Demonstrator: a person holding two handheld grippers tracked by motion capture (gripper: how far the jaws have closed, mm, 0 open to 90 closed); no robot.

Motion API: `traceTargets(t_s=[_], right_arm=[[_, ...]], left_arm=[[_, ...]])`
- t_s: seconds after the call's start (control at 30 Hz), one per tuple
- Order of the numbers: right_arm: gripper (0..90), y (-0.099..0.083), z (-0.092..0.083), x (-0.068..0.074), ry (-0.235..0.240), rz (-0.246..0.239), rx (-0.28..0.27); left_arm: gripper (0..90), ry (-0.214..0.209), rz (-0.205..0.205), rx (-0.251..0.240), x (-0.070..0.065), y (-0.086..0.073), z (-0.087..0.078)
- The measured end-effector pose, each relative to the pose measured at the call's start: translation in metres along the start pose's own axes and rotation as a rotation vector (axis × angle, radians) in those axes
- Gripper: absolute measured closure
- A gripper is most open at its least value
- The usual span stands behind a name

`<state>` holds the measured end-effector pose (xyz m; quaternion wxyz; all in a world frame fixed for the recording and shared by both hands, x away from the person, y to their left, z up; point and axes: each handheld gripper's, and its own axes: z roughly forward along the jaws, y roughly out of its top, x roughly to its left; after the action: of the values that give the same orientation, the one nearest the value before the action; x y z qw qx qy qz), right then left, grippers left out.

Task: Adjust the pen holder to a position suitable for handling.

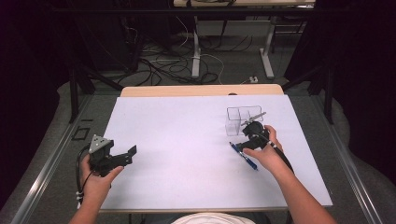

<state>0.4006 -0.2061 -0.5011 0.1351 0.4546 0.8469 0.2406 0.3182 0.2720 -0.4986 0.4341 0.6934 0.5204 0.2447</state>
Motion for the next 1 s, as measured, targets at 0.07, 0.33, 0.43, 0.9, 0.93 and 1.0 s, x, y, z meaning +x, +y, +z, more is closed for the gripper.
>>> traceTargets(t_s=[0.07,0.33,0.43,0.9,0.93,1.0], right_arm=[[36.8,0.002,0.003,0.0,0.012,-0.008,0.005],[43.8,0.009,0.01,0.002,0.031,-0.014,0.025],[46.5,0.01,0.013,0.002,0.042,-0.015,0.024],[47.0,0.017,0.03,0.01,0.058,-0.022,0.055],[47.4,0.022,0.024,0.01,0.046,-0.042,0.18],[48.3,0.017,0.035,0.012,0.075,-0.019,0.053]], left_arm=[[5.7,0.0,-0.002,0.002,0.0,0.0,0.0],[5.7,0.002,-0.003,0.0,0.0,0.0,0.0],[5.7,0.003,-0.003,0.0,0.0,0.0,0.0],[5.7,-0.001,0.002,0.007,0.001,-0.001,0.0],[5.7,-0.002,0.001,0.008,0.001,-0.001,0.0],[5.7,-0.002,0.002,0.008,0.001,-0.001,0.0]])
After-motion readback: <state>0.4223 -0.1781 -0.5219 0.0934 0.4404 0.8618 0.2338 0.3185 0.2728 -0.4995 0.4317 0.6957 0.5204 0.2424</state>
